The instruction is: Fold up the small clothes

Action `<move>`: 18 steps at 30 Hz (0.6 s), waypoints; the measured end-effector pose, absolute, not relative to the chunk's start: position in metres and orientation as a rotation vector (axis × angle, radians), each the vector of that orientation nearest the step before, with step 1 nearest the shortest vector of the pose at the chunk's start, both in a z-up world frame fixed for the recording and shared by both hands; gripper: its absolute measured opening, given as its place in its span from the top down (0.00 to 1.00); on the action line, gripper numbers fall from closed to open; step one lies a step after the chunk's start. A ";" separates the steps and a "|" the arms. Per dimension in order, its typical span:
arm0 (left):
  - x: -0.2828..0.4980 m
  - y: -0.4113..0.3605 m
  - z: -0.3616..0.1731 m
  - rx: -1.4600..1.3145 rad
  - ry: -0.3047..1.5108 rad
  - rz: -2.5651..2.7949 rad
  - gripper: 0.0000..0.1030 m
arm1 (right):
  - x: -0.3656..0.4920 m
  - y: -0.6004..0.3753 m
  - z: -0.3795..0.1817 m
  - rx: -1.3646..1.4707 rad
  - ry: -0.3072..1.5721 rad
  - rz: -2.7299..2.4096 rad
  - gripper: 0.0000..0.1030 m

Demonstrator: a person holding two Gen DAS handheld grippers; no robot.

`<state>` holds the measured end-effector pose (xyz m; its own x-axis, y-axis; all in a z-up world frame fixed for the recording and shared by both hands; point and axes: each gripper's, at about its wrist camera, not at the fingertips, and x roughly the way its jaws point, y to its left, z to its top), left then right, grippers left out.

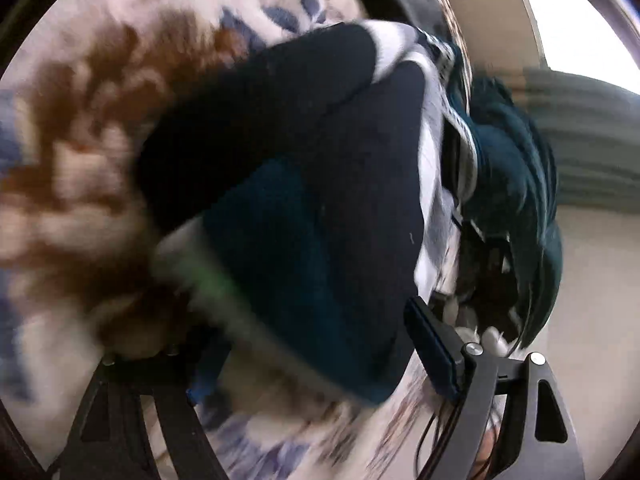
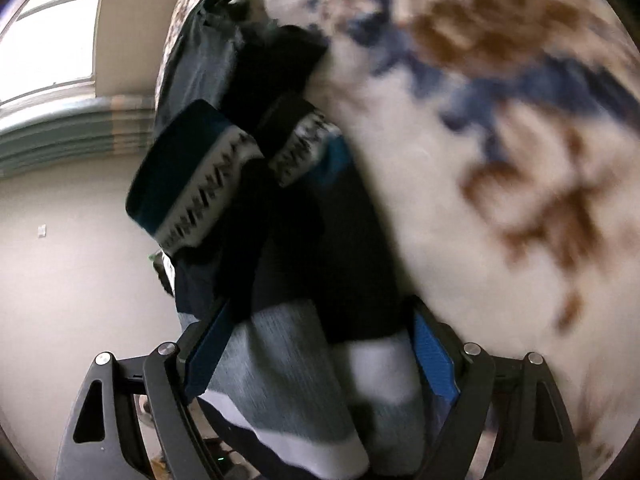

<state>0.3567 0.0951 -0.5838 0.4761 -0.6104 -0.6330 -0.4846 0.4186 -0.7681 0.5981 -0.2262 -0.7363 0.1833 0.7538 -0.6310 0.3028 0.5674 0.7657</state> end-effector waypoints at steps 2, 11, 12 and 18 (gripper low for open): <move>0.362 0.098 -0.587 -1.250 1.105 -0.053 0.21 | 0.613 -0.216 -0.738 0.966 1.397 0.444 0.16; 0.387 0.118 -0.553 -1.055 1.108 -0.098 0.69 | 0.596 -0.212 -0.725 0.901 1.355 0.467 0.76; 0.394 0.122 -0.548 -1.026 1.121 -0.120 0.69 | 0.583 -0.216 -0.720 0.924 1.338 0.452 0.77; 0.429 0.149 -0.525 -0.840 1.266 -0.349 0.68 | 0.462 -0.235 -0.691 1.115 1.263 0.321 0.77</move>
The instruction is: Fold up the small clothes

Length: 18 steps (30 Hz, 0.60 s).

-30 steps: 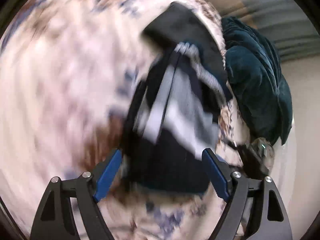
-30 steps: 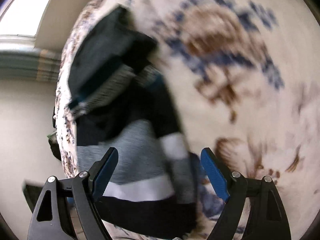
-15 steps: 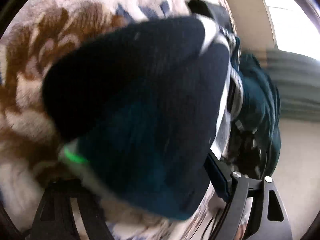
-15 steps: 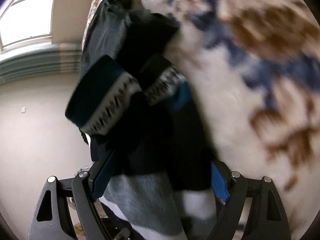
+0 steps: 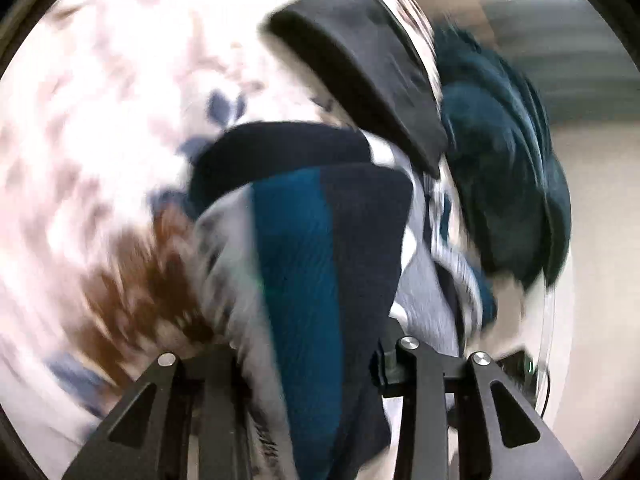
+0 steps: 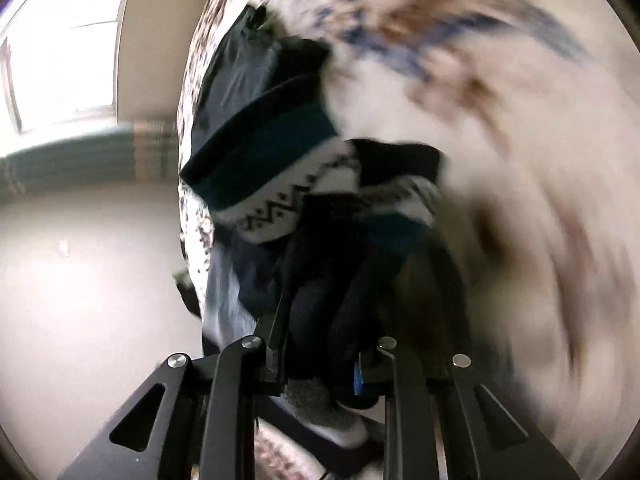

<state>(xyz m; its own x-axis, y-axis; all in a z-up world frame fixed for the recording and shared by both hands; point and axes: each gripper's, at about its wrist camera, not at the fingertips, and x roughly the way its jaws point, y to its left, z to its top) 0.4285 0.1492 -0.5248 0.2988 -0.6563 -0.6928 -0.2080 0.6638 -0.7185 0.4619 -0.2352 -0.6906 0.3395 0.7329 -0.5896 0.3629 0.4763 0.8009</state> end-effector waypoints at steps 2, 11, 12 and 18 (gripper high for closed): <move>0.444 0.153 -0.534 -0.770 1.370 -0.412 0.65 | 0.400 -0.228 -0.682 1.151 1.276 0.256 0.77; 0.415 0.167 -0.499 -0.593 1.328 -0.294 0.29 | 0.315 -0.242 -0.685 1.077 1.477 0.092 0.36; 0.402 0.169 -0.488 -0.535 1.293 -0.226 0.29 | 0.317 -0.250 -0.676 1.040 1.456 0.083 0.36; 0.339 0.173 -0.489 -0.348 1.271 0.088 0.29 | 0.385 -0.261 -0.623 0.761 1.354 0.153 0.36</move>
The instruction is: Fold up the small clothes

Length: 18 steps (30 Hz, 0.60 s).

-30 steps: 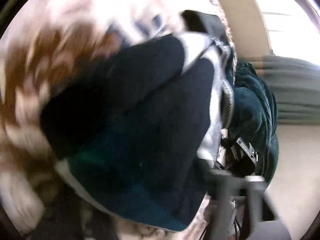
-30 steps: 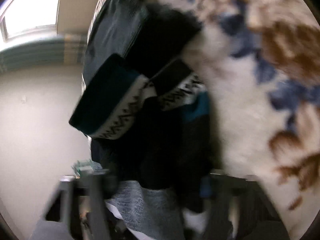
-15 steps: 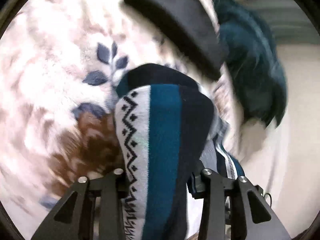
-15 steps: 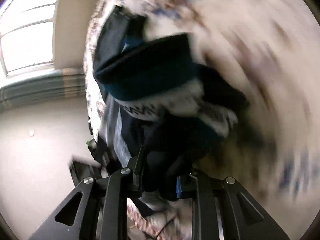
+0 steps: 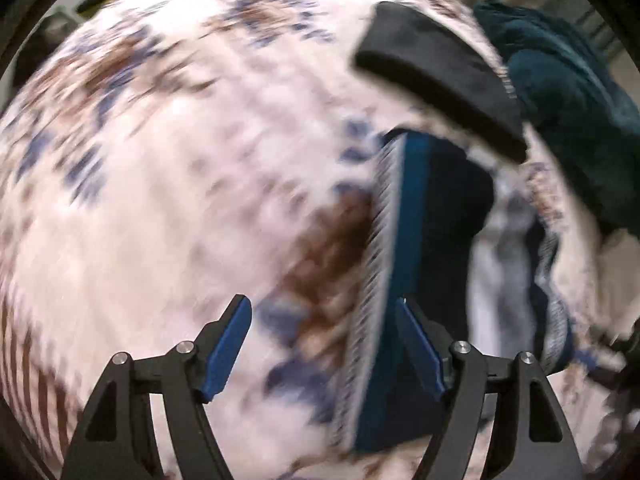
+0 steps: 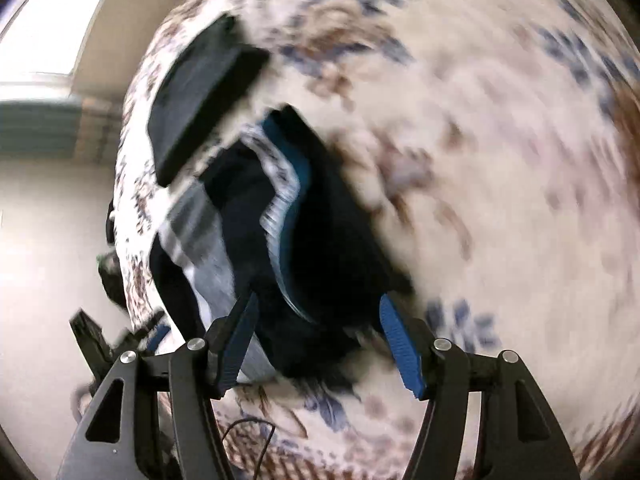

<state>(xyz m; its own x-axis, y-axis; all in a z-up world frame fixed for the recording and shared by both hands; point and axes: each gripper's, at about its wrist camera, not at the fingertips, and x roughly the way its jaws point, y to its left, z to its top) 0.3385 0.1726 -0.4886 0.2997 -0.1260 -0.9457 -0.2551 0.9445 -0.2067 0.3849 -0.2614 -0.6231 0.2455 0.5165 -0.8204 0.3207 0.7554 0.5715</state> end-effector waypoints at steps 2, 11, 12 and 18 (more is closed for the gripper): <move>0.320 0.177 -0.506 -0.342 1.329 0.141 0.29 | 0.408 -0.247 -0.628 0.721 1.394 0.214 0.36; 0.285 0.176 -0.560 -0.364 1.416 0.180 0.14 | 0.434 -0.283 -0.646 0.681 1.484 0.004 0.94; 0.287 0.178 -0.565 -0.371 1.423 0.179 0.05 | 0.436 -0.283 -0.648 0.670 1.498 0.014 0.93; 0.298 0.160 -0.578 -0.338 1.401 0.211 0.00 | 0.461 -0.273 -0.627 0.512 1.531 0.081 0.56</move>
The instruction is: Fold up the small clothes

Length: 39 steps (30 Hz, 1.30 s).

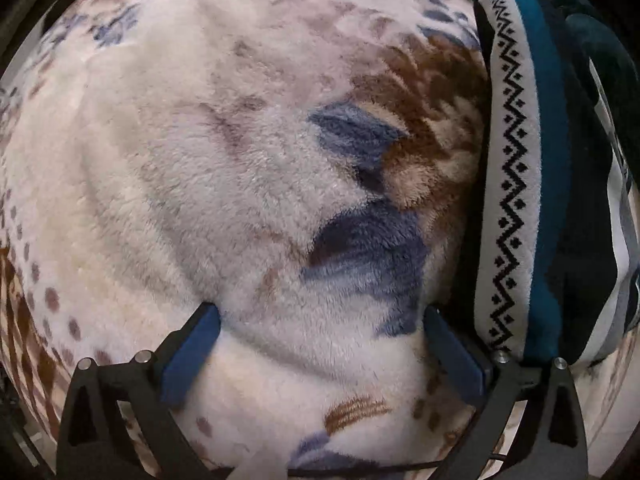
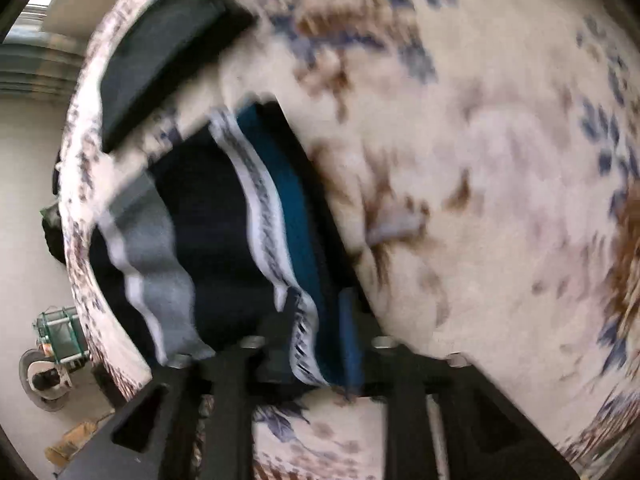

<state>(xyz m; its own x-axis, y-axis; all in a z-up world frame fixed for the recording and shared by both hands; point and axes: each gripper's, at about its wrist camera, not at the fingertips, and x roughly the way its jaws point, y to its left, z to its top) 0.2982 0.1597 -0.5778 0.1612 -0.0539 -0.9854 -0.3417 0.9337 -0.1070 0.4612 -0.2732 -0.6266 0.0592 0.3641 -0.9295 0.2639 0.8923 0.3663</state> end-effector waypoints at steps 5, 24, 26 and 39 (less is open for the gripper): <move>0.306 0.153 -0.562 -0.343 1.437 0.196 0.00 | 0.509 -0.262 -0.598 0.460 1.413 0.176 0.44; 0.454 0.112 -0.467 -0.156 1.174 0.133 0.00 | 0.556 -0.220 -0.573 0.202 1.160 0.195 0.91; 0.471 0.107 -0.481 -0.112 1.190 0.163 0.00 | 0.560 -0.222 -0.569 0.214 1.148 0.183 0.91; 0.519 0.139 -0.505 -0.073 1.247 0.252 0.00 | 0.605 -0.232 -0.652 0.335 1.432 0.156 0.77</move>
